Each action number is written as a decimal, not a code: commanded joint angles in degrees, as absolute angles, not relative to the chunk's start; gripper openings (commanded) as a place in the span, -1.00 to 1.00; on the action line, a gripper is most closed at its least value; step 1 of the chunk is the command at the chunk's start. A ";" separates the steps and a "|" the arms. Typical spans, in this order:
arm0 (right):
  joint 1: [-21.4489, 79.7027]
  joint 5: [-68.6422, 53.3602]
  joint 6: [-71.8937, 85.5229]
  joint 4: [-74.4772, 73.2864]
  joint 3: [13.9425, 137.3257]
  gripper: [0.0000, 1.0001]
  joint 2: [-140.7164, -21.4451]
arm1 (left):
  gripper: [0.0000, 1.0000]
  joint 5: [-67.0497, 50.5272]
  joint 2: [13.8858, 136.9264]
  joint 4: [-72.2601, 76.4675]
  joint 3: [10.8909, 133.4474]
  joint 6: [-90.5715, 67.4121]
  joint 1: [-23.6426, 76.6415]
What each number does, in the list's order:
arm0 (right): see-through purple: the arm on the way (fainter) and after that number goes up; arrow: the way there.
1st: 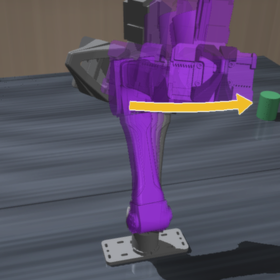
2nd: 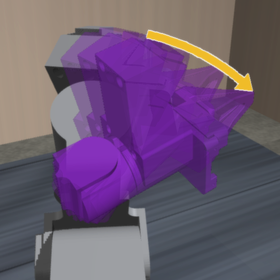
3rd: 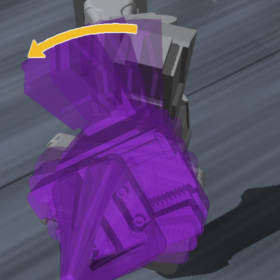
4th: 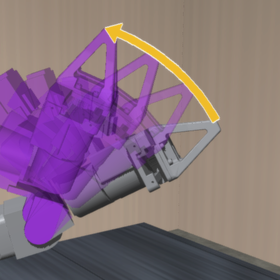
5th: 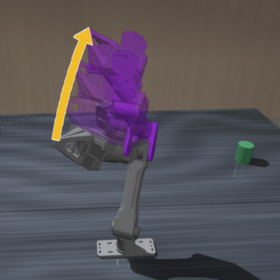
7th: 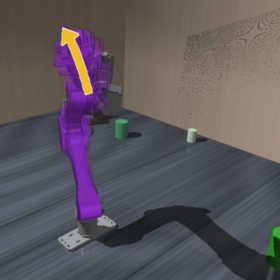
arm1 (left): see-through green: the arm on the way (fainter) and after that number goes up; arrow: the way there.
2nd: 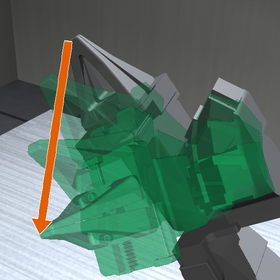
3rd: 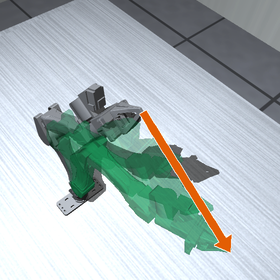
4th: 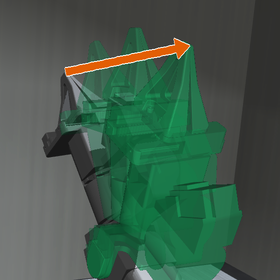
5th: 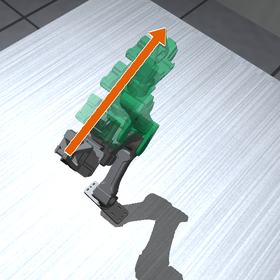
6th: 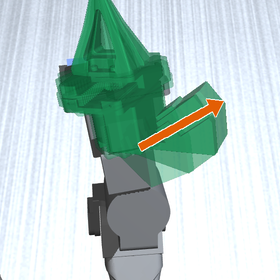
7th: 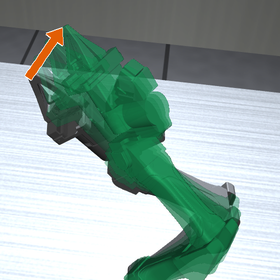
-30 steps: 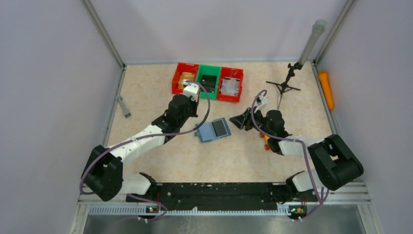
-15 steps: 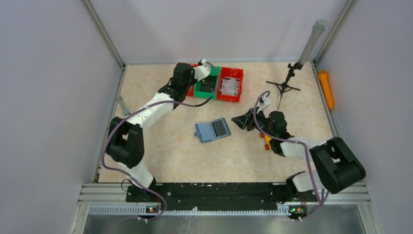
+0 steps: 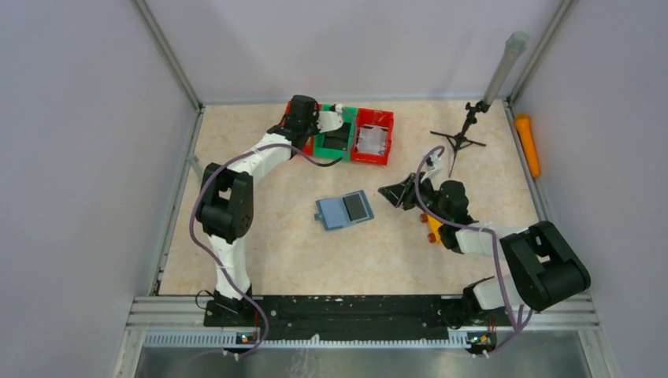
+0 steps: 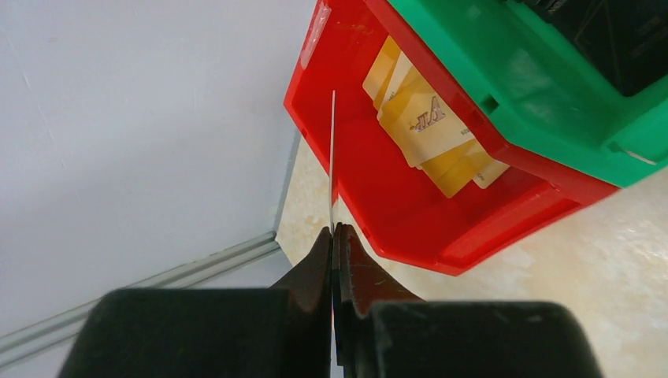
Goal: Take the credit cards out of the card holder
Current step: Place the credit card in the storage box.
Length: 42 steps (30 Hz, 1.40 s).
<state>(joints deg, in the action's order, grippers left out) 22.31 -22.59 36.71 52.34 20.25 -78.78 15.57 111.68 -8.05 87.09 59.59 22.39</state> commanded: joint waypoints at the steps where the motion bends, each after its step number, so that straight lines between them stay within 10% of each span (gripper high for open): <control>1: 21.30 -23.79 37.64 56.56 20.00 -0.24 -79.79 | -1.00 14.70 115.74 -9.55 92.60 64.54 21.54; 23: 19.32 -26.65 41.75 61.04 19.78 -0.31 -83.49 | -0.89 17.75 129.98 -0.50 100.49 71.07 20.51; 26: 19.14 -27.01 42.01 61.51 19.81 -0.32 -83.91 | -0.41 17.72 129.82 1.27 99.99 70.47 20.47; 31: 18.93 -26.98 42.18 61.48 19.94 -0.33 -84.10 | -0.26 18.51 126.81 2.67 98.05 69.94 20.91; 35: 18.84 -26.68 41.96 60.77 20.11 -0.33 -84.03 | 0.35 19.52 123.83 0.31 96.85 69.43 21.54; 42: 18.89 -27.06 41.49 60.19 20.46 -0.25 -84.24 | 0.74 21.03 115.81 -2.23 89.78 65.28 23.93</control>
<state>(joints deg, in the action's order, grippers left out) 19.68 -26.28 42.11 57.87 20.23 -83.74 19.66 123.13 -1.26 93.38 68.58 22.31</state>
